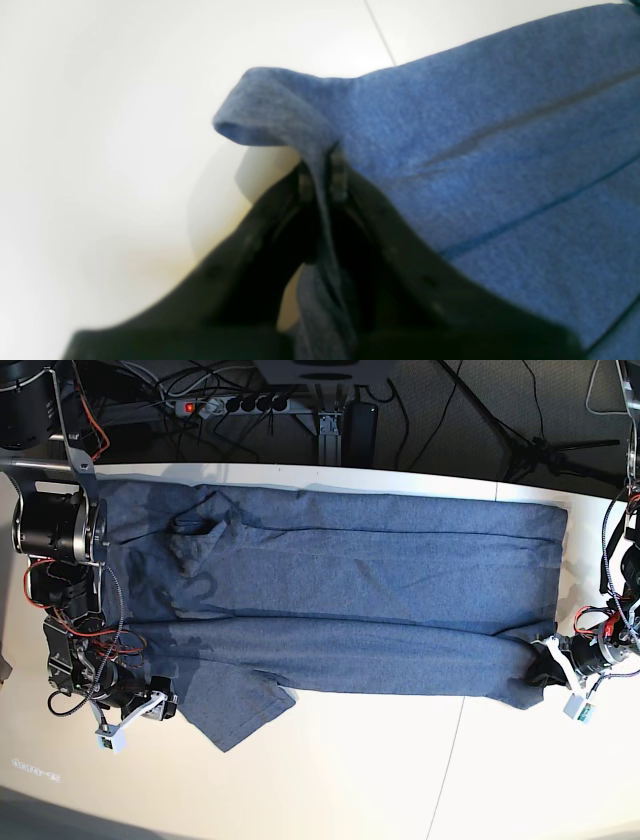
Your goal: Fold the T-shirt properly
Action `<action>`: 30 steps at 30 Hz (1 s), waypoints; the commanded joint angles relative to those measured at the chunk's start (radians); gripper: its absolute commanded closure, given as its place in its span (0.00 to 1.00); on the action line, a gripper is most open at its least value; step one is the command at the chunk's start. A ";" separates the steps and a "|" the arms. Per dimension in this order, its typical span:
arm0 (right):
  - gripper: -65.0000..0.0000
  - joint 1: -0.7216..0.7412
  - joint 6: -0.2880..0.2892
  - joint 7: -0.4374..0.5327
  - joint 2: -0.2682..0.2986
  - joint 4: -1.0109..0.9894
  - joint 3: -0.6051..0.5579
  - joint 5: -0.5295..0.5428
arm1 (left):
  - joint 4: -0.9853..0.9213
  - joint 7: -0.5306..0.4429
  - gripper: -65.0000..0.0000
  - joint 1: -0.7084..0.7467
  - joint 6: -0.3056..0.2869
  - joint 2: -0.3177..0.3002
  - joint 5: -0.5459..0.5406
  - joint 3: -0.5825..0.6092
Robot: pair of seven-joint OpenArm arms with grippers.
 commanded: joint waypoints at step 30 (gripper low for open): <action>1.00 0.015 0.067 0.101 -0.153 0.007 -0.135 -0.282 | 0.013 -0.018 1.00 -0.028 -0.002 -0.020 -0.013 -0.007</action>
